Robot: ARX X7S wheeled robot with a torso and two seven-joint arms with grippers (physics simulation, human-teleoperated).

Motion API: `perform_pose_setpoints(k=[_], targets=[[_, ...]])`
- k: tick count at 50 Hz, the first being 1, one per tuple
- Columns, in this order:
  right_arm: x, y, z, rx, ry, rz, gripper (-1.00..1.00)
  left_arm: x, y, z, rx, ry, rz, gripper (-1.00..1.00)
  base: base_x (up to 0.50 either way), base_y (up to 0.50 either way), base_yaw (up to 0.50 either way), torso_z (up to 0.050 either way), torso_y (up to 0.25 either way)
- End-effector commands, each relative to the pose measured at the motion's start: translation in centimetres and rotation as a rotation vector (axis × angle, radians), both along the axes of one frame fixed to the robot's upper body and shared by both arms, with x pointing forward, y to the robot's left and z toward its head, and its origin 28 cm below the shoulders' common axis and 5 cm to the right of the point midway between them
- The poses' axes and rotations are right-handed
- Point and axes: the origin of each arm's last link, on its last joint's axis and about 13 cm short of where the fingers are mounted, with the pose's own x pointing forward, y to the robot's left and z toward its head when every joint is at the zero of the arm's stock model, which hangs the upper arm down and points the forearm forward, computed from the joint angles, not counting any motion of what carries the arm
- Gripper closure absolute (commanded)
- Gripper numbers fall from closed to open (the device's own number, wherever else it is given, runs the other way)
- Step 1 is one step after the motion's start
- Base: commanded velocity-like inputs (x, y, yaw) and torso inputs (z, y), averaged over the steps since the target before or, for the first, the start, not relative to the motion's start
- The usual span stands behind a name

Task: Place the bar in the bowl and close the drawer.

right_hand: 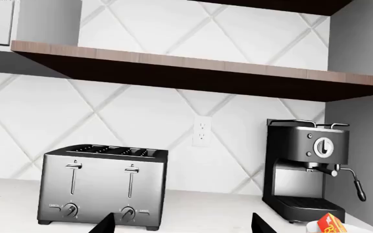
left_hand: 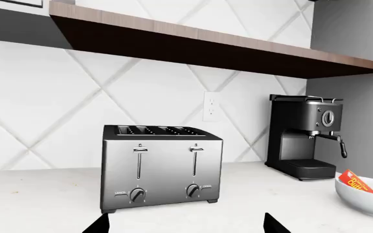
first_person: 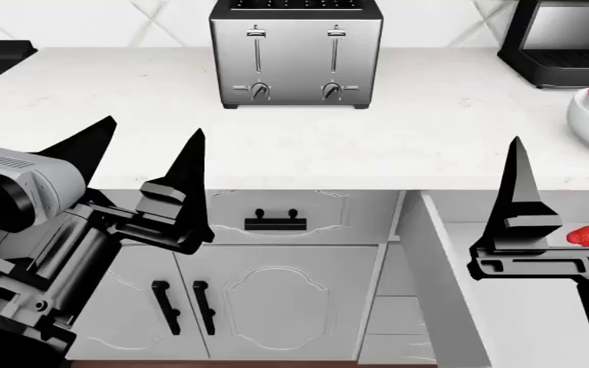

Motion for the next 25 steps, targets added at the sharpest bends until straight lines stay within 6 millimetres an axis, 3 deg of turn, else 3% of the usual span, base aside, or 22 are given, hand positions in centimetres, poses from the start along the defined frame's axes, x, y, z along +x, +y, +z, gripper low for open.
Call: perform_pose_setpoints(k=[1,20,25], targets=[[0.04,-0.01,-0.10,0.002,0.002,0.000,-1.00,0.00,-0.01,-0.16,0.001,0.004,-0.001,-1.00,0.00,0.50,0.00,0.000,0.000],[0.06,0.00,-0.19,0.007,0.006,0.002,-1.00,0.05,0.08,-0.33,-0.002,0.007,0.003,-1.00,0.00,0.50,0.00,0.000,0.000],[0.15,-0.12,-0.22,0.045,0.011,-0.001,-1.00,0.07,0.10,-0.38,-0.003,0.009,0.002,-1.00,0.00,0.00,0.00,0.000,0.000]])
